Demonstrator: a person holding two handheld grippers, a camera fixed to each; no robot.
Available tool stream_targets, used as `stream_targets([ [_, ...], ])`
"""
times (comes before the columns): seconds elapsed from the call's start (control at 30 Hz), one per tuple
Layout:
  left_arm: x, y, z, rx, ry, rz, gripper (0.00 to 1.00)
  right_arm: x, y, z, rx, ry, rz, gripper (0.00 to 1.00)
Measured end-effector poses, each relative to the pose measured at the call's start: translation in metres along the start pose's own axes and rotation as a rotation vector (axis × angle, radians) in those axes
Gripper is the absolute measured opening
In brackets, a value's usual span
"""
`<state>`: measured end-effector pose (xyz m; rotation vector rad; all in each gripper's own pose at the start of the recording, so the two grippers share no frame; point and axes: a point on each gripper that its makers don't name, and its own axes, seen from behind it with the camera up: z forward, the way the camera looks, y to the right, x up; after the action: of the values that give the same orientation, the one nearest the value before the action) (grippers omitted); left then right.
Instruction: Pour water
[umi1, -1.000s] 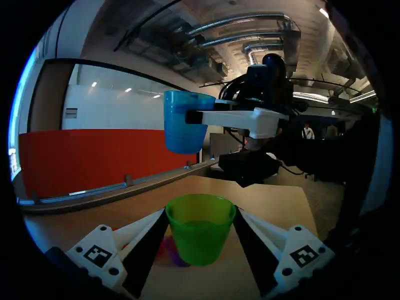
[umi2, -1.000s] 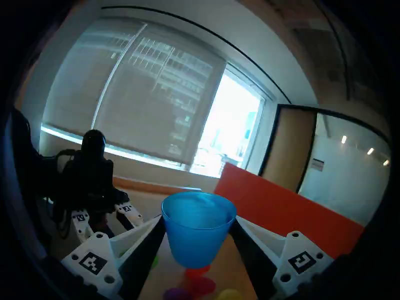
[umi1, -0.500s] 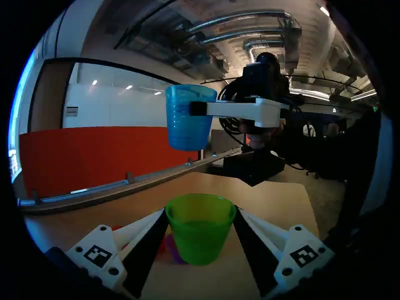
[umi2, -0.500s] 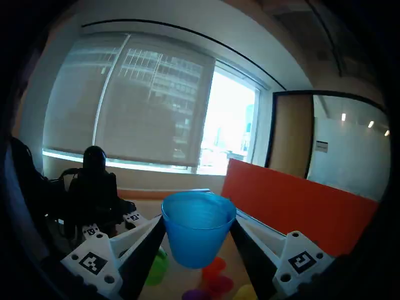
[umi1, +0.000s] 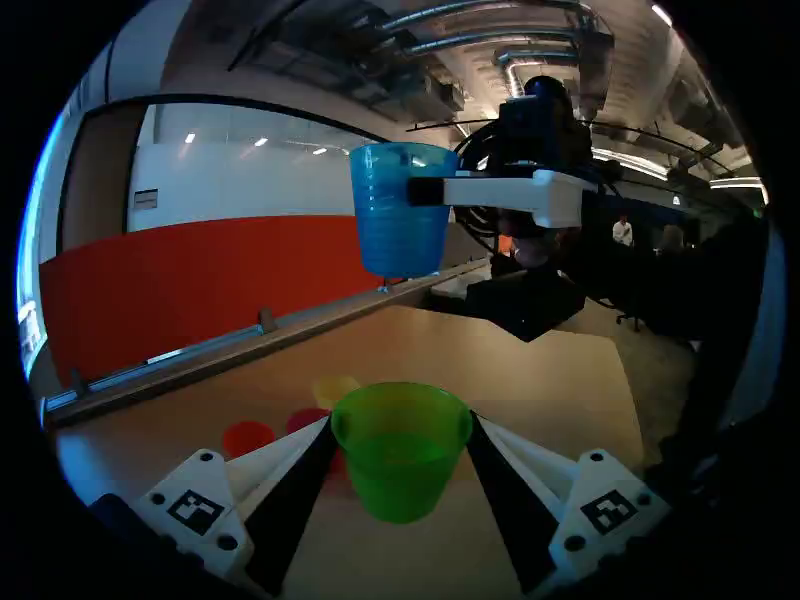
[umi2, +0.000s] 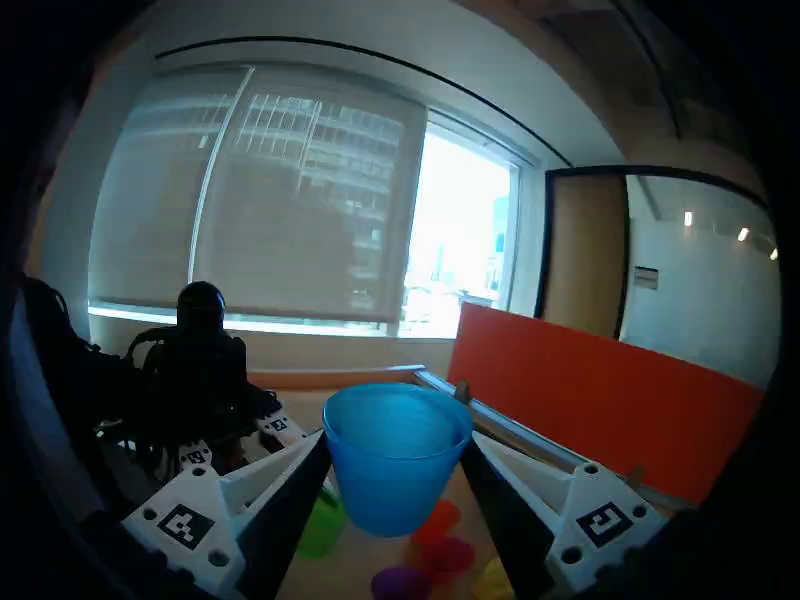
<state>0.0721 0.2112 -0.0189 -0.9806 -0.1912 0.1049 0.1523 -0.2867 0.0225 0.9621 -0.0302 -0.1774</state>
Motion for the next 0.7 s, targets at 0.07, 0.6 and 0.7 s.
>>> stream_targets([
  [0.07,-0.007,-0.002,0.000,0.000,-0.031,0.002,0.88,-0.003,0.002,-0.001,-0.001,-0.006,0.007,0.90],
  [0.6,-0.036,-0.014,0.007,0.010,-0.174,0.022,0.89,-0.036,0.009,-0.012,0.019,-0.087,0.002,0.90],
  [0.7,-0.041,-0.015,0.007,0.011,-0.196,0.027,0.89,-0.042,0.011,-0.015,0.022,-0.103,0.006,0.90],
])
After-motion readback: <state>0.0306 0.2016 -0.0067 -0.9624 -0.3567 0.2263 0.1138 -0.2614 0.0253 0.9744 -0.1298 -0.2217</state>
